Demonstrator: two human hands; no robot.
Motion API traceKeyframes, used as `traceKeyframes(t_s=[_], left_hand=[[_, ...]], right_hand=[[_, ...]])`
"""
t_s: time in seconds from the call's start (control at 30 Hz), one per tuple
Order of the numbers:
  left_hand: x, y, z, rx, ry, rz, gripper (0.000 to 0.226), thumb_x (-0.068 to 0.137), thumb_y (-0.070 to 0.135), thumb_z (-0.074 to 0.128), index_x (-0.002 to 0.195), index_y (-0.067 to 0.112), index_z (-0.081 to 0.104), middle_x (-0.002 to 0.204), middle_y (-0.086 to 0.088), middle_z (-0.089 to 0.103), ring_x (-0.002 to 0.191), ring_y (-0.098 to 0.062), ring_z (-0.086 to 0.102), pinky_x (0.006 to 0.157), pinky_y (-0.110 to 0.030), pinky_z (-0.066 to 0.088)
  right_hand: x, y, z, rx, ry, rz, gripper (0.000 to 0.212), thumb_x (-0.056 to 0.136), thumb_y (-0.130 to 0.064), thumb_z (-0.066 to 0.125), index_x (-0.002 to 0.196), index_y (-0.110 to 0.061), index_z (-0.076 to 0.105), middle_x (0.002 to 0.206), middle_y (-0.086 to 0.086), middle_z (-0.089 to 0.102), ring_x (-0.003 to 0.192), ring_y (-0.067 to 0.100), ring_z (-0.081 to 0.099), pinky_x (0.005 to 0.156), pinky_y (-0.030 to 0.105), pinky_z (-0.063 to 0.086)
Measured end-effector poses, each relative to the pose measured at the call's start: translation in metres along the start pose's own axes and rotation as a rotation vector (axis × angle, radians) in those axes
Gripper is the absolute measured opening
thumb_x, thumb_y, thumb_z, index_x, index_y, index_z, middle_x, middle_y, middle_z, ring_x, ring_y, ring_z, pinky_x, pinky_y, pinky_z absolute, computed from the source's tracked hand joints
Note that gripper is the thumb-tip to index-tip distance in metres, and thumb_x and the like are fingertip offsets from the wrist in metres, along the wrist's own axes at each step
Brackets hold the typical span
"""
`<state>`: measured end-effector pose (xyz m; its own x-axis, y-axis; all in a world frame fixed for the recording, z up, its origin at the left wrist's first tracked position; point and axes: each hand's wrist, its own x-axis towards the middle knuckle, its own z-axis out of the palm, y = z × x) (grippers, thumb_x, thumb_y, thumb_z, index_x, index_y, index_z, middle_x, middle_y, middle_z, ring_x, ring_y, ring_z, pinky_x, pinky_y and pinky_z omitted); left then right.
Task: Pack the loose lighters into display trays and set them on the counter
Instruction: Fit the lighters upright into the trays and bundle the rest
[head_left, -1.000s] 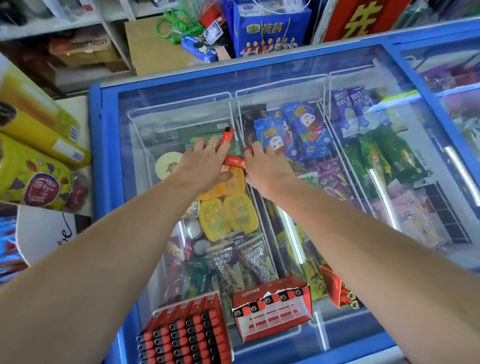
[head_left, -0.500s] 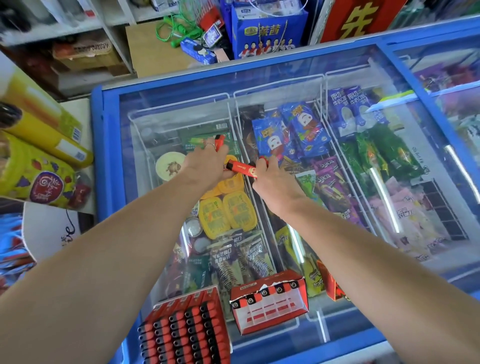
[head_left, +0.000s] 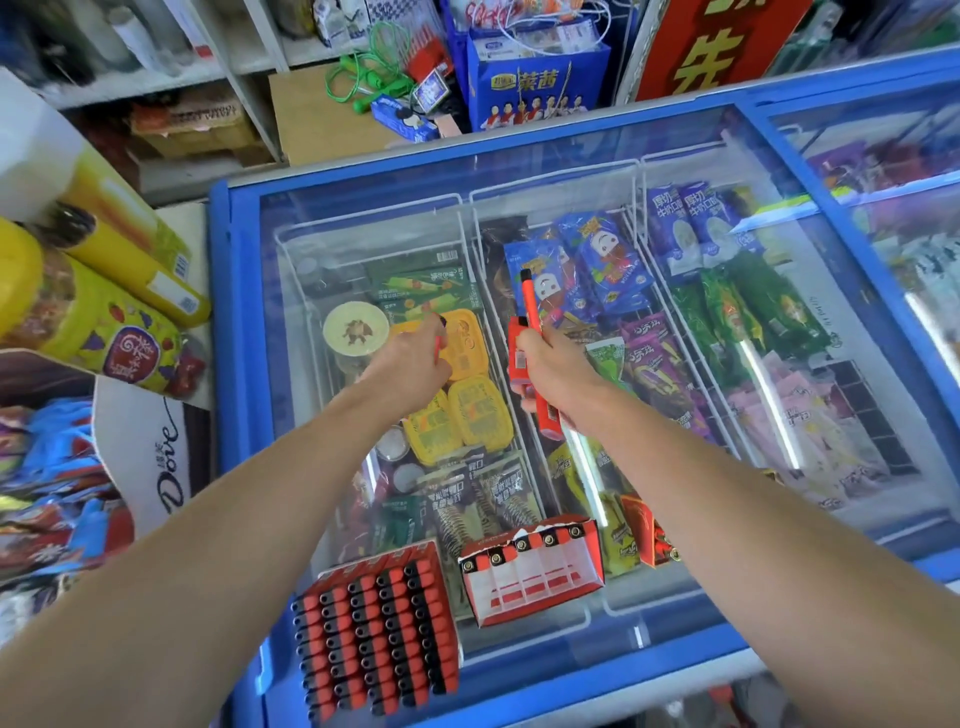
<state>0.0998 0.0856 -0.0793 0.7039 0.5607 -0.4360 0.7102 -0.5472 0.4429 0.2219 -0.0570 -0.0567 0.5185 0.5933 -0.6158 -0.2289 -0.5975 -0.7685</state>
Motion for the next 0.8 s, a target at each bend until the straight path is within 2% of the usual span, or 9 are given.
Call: traceKeyframes(t_s=[0.07,0.13,0.2,0.27,0.33,0.47,0.63,0.7,0.8], left_hand=[[-0.025,0.004,-0.005,-0.309,0.018,-0.061,0.036,0.099,0.007,0.053,0.13,0.024,0.046,0.093,-0.005,0.065,0.06,-0.021,0.071,0.052,-0.034,0.057],[-0.051,0.009,-0.009,-0.543,0.015,-0.077,0.053,0.097,0.003,0.054,0.14,0.031,0.041,0.096,-0.008,0.066,0.064,-0.023,0.073,0.051,-0.029,0.056],[-0.075,0.012,-0.011,-0.75,0.006,-0.095,0.064,0.095,0.001,0.057,0.143,0.036,0.035,0.097,-0.01,0.069,0.066,-0.025,0.071,0.057,-0.036,0.059],[-0.098,0.016,-0.01,-0.92,-0.001,-0.134,0.052,0.094,0.0,0.058,0.136,0.024,0.042,0.084,-0.01,0.069,0.061,-0.02,0.065,0.056,-0.035,0.055],[-0.123,0.022,-0.009,-1.021,-0.001,-0.147,0.022,0.095,0.0,0.054,0.116,0.007,0.054,0.071,-0.005,0.065,0.054,-0.015,0.055,0.049,-0.031,0.047],[-0.172,0.022,-0.003,-1.34,0.032,-0.301,0.011,0.098,0.008,0.052,0.088,0.013,0.054,0.067,-0.003,0.048,0.056,-0.015,0.05,0.052,-0.028,0.048],[-0.226,0.031,0.017,-1.406,-0.014,-0.328,0.025,0.104,0.032,0.057,0.097,0.01,0.065,0.067,-0.005,0.065,0.055,-0.016,0.06,0.062,-0.031,0.051],[-0.239,0.031,0.026,-1.386,0.015,-0.321,0.032,0.104,0.038,0.057,0.109,0.007,0.066,0.071,-0.006,0.067,0.058,-0.019,0.062,0.074,-0.037,0.049],[-0.252,0.025,0.032,-1.341,0.057,-0.325,0.047,0.102,0.047,0.057,0.121,0.004,0.063,0.079,-0.009,0.067,0.07,-0.024,0.061,0.066,-0.034,0.051]], right_hand=[[-0.017,-0.006,0.006,0.11,-0.022,-0.03,0.019,0.107,-0.025,0.035,0.1,-0.013,0.048,0.081,0.008,0.05,0.067,0.018,0.051,0.049,0.025,0.046],[-0.032,-0.009,0.015,0.122,-0.028,-0.059,0.02,0.106,-0.027,0.036,0.097,-0.016,0.049,0.08,0.008,0.052,0.066,0.018,0.052,0.053,0.026,0.049],[-0.051,-0.011,0.027,0.163,-0.054,-0.068,0.02,0.103,-0.028,0.038,0.094,-0.018,0.052,0.079,0.006,0.057,0.064,0.017,0.055,0.056,0.028,0.049],[-0.07,-0.011,0.039,0.249,-0.106,-0.083,0.02,0.103,-0.024,0.039,0.092,-0.016,0.052,0.076,0.006,0.057,0.058,0.014,0.052,0.047,0.025,0.043],[-0.092,-0.01,0.046,0.323,-0.163,-0.093,0.021,0.103,-0.022,0.038,0.09,-0.013,0.052,0.067,0.003,0.054,0.053,0.012,0.05,0.041,0.022,0.038],[-0.127,0.002,0.055,0.347,-0.202,-0.105,0.022,0.103,-0.023,0.037,0.098,-0.009,0.053,0.077,0.013,0.056,0.052,0.013,0.05,0.04,0.023,0.036],[-0.155,0.028,0.072,0.067,-0.092,-0.244,0.022,0.097,-0.035,0.039,0.089,-0.017,0.05,0.077,0.009,0.05,0.07,0.024,0.049,0.064,0.041,0.041],[-0.168,0.036,0.075,0.005,-0.14,-0.265,0.024,0.098,-0.036,0.038,0.096,-0.017,0.053,0.076,0.006,0.051,0.069,0.023,0.049,0.066,0.04,0.04],[-0.186,0.045,0.076,-0.071,-0.218,-0.278,0.025,0.105,-0.035,0.036,0.112,-0.022,0.056,0.077,0.005,0.053,0.065,0.018,0.05,0.062,0.034,0.042]])
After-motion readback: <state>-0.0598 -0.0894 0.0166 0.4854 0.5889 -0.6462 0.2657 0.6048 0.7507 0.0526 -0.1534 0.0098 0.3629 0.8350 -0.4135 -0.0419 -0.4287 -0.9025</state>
